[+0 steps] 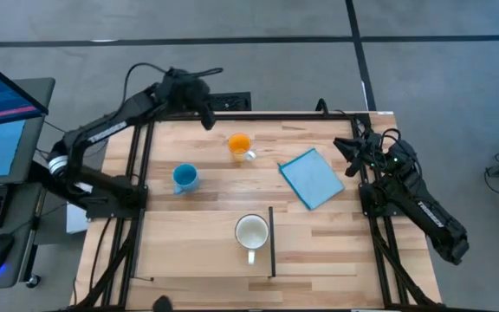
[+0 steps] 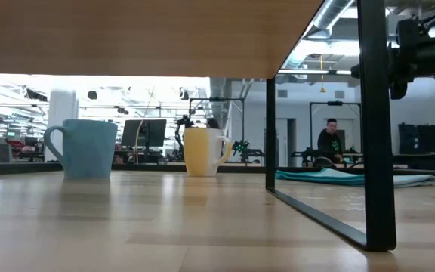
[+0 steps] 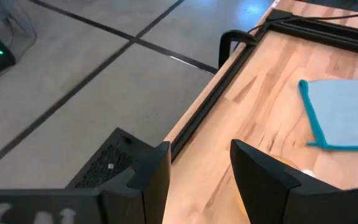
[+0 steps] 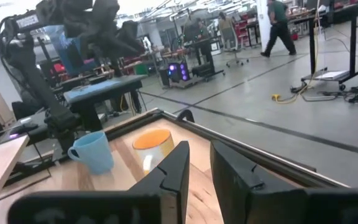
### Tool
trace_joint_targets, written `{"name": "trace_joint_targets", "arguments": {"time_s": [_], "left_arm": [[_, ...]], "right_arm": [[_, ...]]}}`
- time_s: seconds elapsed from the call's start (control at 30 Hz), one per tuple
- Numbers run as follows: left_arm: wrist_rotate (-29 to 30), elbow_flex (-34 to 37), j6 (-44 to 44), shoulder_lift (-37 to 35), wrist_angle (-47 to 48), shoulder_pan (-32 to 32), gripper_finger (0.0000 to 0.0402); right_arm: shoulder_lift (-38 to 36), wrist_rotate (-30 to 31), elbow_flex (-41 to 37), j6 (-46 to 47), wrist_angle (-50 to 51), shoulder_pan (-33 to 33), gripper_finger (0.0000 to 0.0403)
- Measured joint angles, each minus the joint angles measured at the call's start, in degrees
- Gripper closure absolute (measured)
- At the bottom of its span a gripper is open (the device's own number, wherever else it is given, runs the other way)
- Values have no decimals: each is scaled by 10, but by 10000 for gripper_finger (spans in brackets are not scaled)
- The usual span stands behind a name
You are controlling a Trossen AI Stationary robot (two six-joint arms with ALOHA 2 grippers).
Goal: Stack small to large cups/mugs on shelf
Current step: Put the orange mug on the shelf
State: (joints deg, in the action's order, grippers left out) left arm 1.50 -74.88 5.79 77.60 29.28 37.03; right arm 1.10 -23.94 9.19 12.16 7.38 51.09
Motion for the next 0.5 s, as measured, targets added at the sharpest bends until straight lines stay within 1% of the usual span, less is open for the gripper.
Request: {"name": "trace_joint_targets", "arguments": {"time_s": [0.1, 0.2, 0.27, 0.37, 0.5], "left_arm": [[-10, -38, 25, 41, 1, -4, 241], [-12, -69, 43, 77, 22, -4, 232], [-12, -88, 52, 101, 43, -4, 216], [-12, -107, 70, 134, 86, -4, 183], [-2, -115, 84, 170, 106, -6, 146]], "right_arm": [[0, 0, 0, 0, 0, 0, 317], [0, 0, 0, 0, 0, 0, 317], [0, 0, 0, 0, 0, 0, 317], [0, 0, 0, 0, 0, 0, 317], [0, 0, 0, -1, 1, 0, 317]]}}
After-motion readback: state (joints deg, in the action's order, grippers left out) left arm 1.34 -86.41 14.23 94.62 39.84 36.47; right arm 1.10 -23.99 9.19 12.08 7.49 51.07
